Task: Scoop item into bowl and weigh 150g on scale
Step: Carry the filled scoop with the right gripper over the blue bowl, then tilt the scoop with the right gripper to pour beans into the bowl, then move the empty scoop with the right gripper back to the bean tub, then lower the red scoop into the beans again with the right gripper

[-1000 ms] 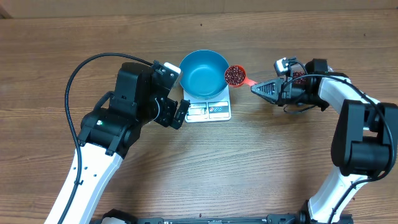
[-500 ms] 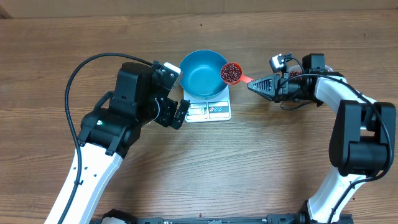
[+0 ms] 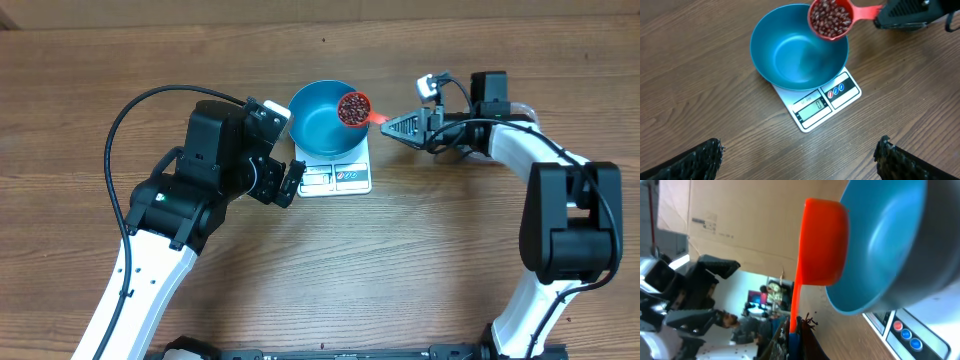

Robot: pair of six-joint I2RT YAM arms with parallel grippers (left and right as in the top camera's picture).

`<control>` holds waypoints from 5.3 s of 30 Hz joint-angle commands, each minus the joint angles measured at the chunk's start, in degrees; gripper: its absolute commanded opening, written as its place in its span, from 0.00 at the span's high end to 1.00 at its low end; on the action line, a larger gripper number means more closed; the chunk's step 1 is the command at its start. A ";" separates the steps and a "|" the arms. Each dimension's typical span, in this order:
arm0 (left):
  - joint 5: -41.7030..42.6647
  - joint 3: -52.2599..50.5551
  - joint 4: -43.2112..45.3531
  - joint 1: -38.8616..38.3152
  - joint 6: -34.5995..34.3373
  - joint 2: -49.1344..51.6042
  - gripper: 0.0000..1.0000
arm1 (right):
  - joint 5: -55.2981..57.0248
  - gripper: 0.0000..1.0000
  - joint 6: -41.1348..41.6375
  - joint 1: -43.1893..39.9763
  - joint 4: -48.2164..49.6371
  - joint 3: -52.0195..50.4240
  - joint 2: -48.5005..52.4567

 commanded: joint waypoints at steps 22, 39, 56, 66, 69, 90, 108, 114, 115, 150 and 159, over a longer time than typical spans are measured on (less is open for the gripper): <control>0.85 0.09 0.02 -0.15 -0.37 -0.96 0.00 | 16.06 0.96 -19.41 4.66 8.44 0.72 0.17; 0.85 0.09 0.02 -0.15 -0.37 -0.98 0.00 | 18.75 0.96 -51.56 4.66 8.48 0.72 0.17; 0.85 0.09 0.02 -0.15 -0.37 -0.96 0.00 | 19.30 0.96 -57.00 4.66 17.86 0.72 0.17; 0.85 0.09 0.02 -0.15 -0.37 -0.98 0.00 | 23.87 0.96 -65.94 4.66 17.20 0.72 0.17; 0.85 0.09 0.02 -0.15 -0.37 -0.96 0.00 | 26.71 0.96 -70.03 4.66 17.25 0.72 0.17; 0.85 0.09 0.02 -0.15 -0.37 -0.96 0.01 | 27.39 0.96 -72.50 4.66 14.82 0.72 -2.73; 0.85 0.09 0.02 -0.15 -0.37 -0.98 0.00 | 40.11 0.96 -48.50 4.48 2.73 0.72 -21.68; 0.85 0.09 0.02 -0.15 -0.37 -0.96 0.00 | 66.36 0.96 -41.00 4.48 -1.42 0.72 -28.09; 0.83 0.09 0.02 -0.15 -0.37 -0.96 0.00 | 69.07 0.96 -40.83 4.48 -2.43 0.72 -28.79; 0.85 0.09 0.02 -0.15 -0.37 -0.96 0.01 | 83.87 0.96 -29.64 -13.35 -32.98 0.61 -29.38; 0.85 0.09 0.02 -0.15 -0.37 -0.98 0.00 | 79.47 0.96 -31.12 -13.35 -32.00 -3.15 -26.43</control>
